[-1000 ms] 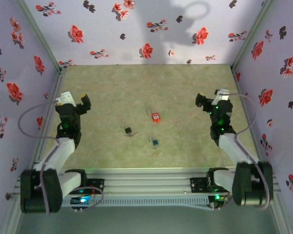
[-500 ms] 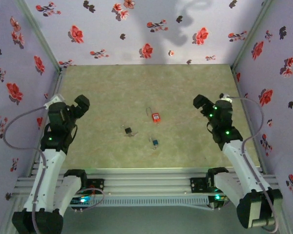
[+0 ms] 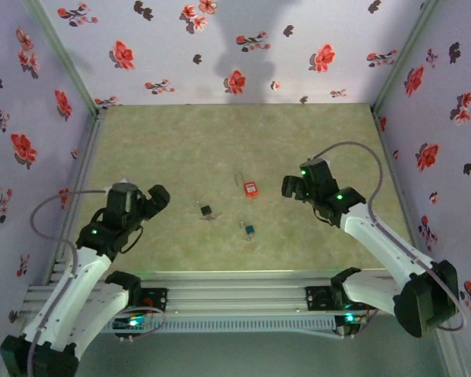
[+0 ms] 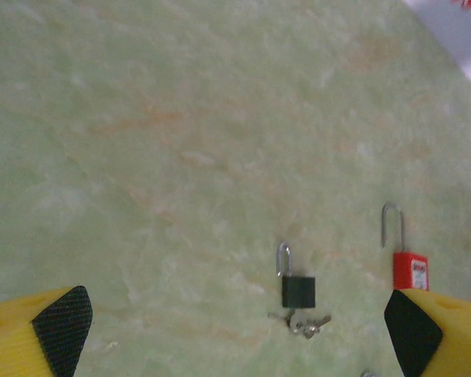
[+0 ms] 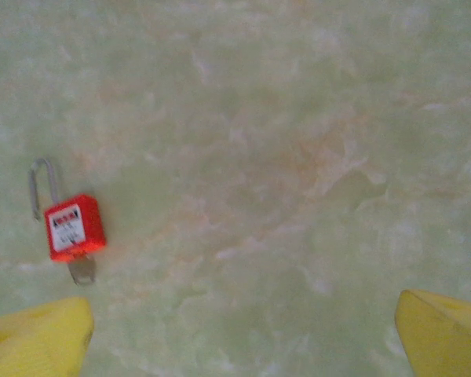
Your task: Lock with the key
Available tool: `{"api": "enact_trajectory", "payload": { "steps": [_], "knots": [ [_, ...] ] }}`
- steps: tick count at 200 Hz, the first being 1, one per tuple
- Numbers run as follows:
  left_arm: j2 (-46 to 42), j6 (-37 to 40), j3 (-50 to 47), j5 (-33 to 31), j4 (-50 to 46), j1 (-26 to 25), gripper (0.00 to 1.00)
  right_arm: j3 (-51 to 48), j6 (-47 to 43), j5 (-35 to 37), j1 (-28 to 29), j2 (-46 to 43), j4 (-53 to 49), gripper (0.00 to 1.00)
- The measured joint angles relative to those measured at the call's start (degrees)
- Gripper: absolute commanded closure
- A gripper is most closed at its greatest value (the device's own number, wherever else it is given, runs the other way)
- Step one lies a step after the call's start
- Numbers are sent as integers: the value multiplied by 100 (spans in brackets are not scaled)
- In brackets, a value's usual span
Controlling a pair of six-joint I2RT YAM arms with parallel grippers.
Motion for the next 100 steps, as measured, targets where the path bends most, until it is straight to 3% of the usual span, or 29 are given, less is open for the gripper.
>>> {"api": "enact_trajectory", "payload": {
  "steps": [53, 100],
  "knots": [
    [601, -306, 114, -835, -483, -1161, 0, 210, -177, -525, 564, 726, -109, 1],
    [750, -723, 177, -1405, -789, -1790, 0, 815, -433, -767, 1064, 1823, -81, 1]
  ]
}}
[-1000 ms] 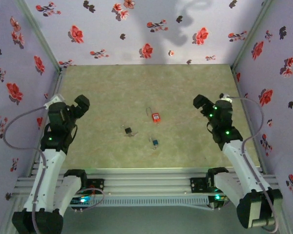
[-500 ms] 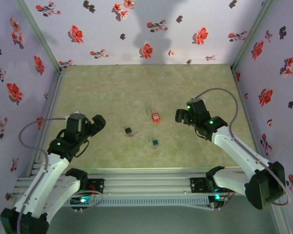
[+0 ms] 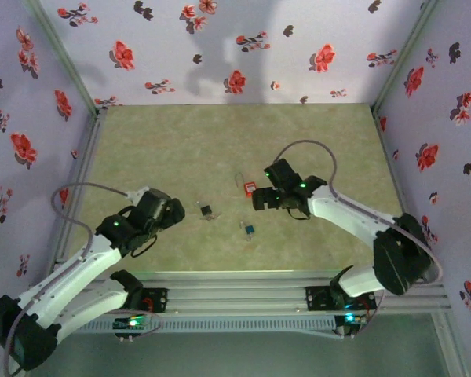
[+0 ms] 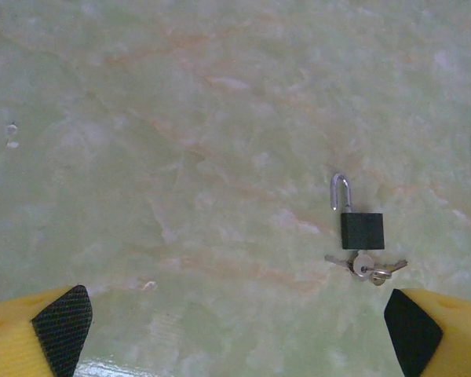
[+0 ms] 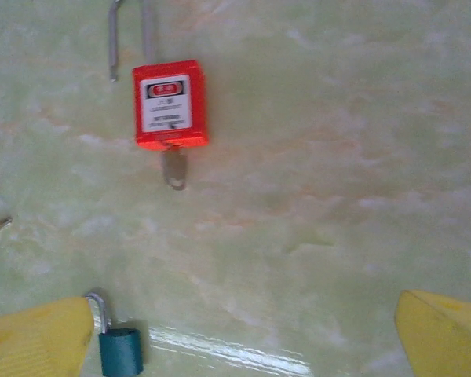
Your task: Lock with the key
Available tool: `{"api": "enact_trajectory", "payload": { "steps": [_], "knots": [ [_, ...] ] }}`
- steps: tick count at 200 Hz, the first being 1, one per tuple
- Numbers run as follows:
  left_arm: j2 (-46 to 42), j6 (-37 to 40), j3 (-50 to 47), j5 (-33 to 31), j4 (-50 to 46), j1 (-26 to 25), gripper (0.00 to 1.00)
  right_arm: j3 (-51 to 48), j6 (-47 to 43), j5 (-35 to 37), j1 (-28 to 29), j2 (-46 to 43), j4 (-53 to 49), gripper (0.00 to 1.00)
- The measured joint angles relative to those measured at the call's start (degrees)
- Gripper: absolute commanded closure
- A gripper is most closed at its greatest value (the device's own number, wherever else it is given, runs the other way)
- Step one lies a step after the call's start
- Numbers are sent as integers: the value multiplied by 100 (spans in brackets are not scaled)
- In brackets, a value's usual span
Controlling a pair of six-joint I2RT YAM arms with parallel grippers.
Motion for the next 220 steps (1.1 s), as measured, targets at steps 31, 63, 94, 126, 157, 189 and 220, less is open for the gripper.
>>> {"api": "enact_trajectory", "payload": {
  "steps": [31, 63, 94, 126, 157, 189, 220],
  "knots": [
    [61, -269, 0, -197, -74, -295, 0, 404, -138, -98, 79, 570, -28, 5],
    [114, -490, 0, -348, -122, -540, 0, 911, -258, -162, 98, 1237, -48, 8],
    [118, -603, 0, -435, -120, -627, 0, 1274, -354, -142, 131, 1738, -151, 13],
    [96, -625, 0, -448, -118, -654, 0, 1644, -461, -140, 149, 2232, -232, 19],
    [4, -625, 0, -481, -118, -669, 0, 1963, -509, -120, 153, 2618, -304, 23],
    [-127, -623, 0, -487, -125, -680, 0, 2173, -592, -37, 153, 2841, -367, 27],
    [-199, -623, 0, -490, -138, -680, 0, 2343, -638, 74, 153, 2997, -398, 32]
  ]
}}
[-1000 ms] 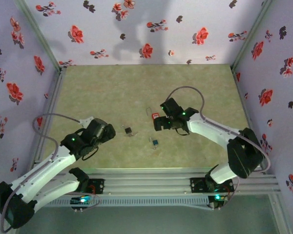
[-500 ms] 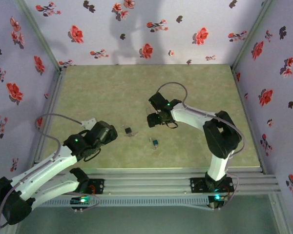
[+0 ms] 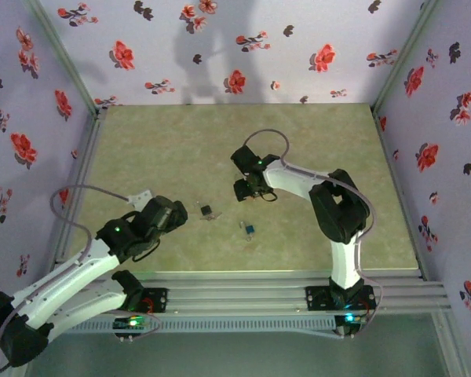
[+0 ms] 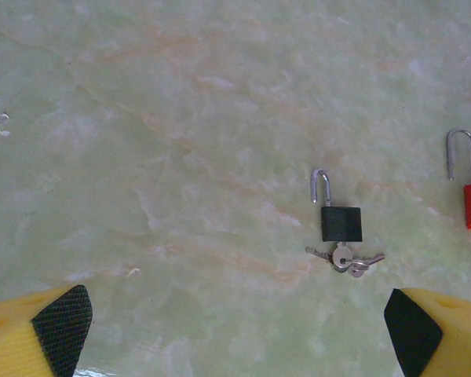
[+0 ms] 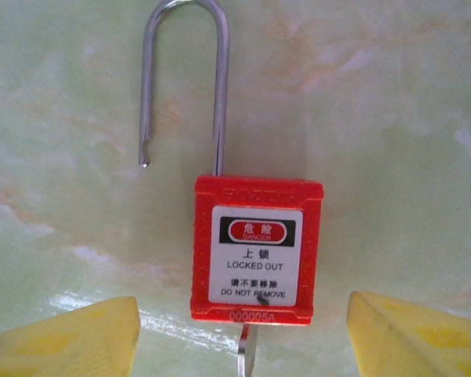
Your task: Lock with the key
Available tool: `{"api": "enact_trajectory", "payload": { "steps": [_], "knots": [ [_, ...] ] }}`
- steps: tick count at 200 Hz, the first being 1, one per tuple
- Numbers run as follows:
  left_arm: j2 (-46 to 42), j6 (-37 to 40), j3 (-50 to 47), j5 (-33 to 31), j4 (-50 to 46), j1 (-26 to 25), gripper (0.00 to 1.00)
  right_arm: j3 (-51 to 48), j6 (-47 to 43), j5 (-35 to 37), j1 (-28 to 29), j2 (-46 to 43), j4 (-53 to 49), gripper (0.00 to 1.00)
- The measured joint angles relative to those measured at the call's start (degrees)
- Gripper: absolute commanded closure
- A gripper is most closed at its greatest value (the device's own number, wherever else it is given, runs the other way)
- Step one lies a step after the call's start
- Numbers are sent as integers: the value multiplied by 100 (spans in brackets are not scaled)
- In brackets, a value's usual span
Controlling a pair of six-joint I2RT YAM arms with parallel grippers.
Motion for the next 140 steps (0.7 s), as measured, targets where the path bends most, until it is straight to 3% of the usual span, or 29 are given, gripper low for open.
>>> {"api": "enact_trajectory", "payload": {
  "steps": [140],
  "knots": [
    [-15, -2, 0, -24, -201, -33, 0, 140, -256, 0, -46, 389, 13, 47]
  ]
}}
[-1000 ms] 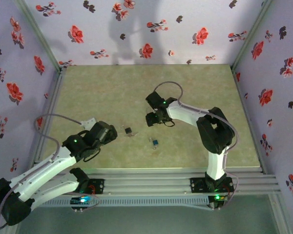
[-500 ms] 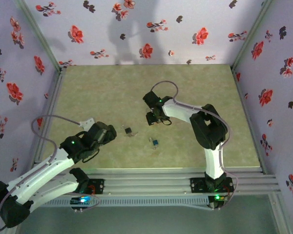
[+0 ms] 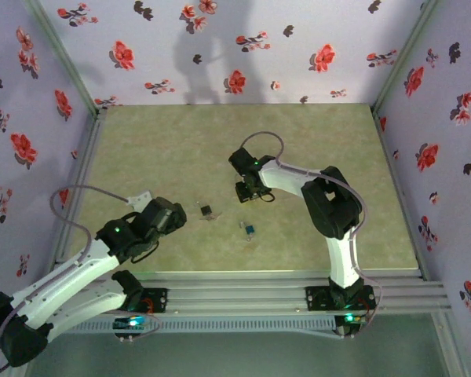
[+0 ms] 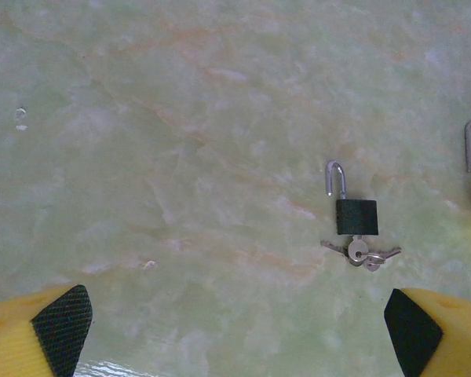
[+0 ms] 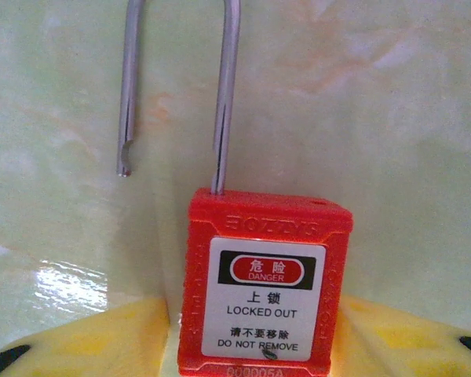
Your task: Lock with the key
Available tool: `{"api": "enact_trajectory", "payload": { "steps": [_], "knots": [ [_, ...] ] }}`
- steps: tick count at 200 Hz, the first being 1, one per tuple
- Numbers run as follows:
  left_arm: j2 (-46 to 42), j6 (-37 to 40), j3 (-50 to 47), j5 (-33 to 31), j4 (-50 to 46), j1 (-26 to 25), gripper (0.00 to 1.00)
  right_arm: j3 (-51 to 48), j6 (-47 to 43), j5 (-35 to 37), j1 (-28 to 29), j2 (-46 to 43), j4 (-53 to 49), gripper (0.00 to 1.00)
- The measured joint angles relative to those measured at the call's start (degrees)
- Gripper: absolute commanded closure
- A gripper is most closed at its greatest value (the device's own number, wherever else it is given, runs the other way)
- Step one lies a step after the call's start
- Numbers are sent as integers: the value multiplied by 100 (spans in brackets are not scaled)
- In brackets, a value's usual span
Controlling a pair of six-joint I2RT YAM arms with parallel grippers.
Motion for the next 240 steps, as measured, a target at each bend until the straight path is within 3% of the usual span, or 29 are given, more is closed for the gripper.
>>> {"api": "enact_trajectory", "payload": {
  "steps": [73, 144, 240],
  "knots": [
    [0, 2, 4, -17, -39, -4, 0, 50, 7, -330, -153, 31, -2, 57],
    [4, 2, 11, -20, -103, -11, 0, 125, 4, -323, -157, 83, -50, 48],
    [4, 9, 31, -39, -162, -11, 0, 271, 26, -433, -243, 168, -131, 51]
  ]
}}
